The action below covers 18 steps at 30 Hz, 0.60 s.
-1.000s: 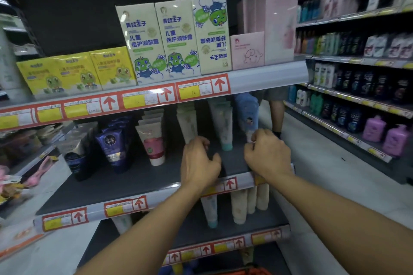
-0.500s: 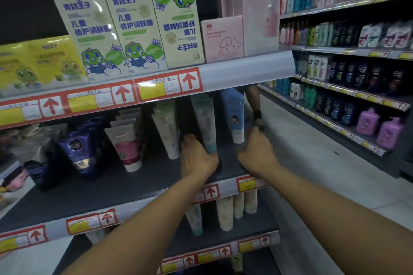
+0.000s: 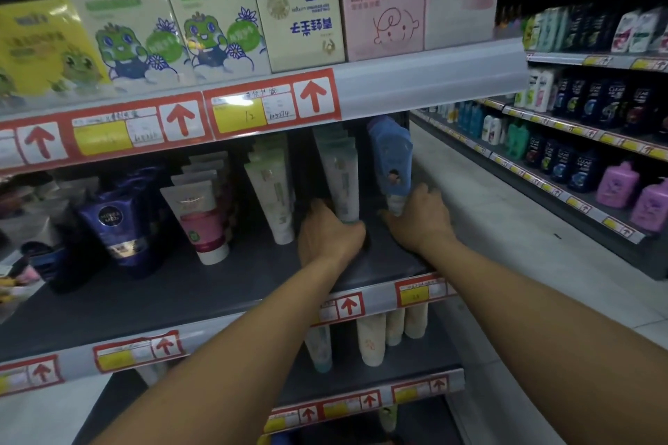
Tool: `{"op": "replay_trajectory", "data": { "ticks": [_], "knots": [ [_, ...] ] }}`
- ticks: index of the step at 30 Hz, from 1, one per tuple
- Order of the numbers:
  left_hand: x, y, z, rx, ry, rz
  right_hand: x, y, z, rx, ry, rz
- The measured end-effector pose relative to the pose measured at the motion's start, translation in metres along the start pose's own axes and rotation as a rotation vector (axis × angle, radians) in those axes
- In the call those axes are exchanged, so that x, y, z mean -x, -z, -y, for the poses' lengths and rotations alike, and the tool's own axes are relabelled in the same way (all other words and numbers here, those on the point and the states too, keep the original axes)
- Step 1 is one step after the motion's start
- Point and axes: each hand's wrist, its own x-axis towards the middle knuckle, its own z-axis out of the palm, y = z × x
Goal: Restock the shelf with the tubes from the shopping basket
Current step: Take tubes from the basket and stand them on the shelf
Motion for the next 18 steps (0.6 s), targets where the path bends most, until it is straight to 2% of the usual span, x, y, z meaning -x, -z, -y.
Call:
{"op": "replay_trajectory", "data": {
  "ticks": [18],
  "knots": [
    [-0.0034,-0.0034,0.0026,-0.042,0.009,-0.005,-0.0048,-0.0031,-0.0059,-0.093,-0.023,-0.031]
  ]
}}
